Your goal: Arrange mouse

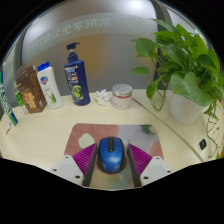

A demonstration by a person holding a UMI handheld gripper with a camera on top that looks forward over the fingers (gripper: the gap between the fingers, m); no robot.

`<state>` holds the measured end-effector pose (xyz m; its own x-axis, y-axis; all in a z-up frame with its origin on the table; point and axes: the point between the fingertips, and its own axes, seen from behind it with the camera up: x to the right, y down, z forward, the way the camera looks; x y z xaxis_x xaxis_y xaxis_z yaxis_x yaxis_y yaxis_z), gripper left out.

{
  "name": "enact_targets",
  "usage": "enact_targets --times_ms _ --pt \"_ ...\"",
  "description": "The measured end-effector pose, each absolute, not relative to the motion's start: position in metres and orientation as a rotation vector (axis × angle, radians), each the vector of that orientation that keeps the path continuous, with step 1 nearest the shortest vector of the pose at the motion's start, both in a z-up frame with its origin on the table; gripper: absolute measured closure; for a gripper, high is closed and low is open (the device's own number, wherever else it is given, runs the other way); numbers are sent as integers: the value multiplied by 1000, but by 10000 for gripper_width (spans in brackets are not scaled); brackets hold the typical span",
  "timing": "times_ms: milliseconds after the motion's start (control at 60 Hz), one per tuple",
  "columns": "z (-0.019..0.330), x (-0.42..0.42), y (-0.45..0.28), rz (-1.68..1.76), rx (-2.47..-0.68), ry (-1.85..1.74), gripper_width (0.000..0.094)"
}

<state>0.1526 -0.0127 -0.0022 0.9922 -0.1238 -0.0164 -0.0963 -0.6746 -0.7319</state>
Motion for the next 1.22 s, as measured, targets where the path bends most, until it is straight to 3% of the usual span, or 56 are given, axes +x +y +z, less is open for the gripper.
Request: enact_targets --times_ms 83,133,217,467,667,933,1217 --pt "14 151 -23 -63 -2306 136 68" --pt "26 149 -32 -68 -2296 129 106" --pt "49 143 -55 -74 -2280 119 71" --pt "128 127 -145 -156 -2197 105 86" --pt "173 108 -228 -198 -2160 79 83" --pt "194 91 -297 -216 -2140 52 83" --pt "205 83 -306 -195 -2128 42 86"
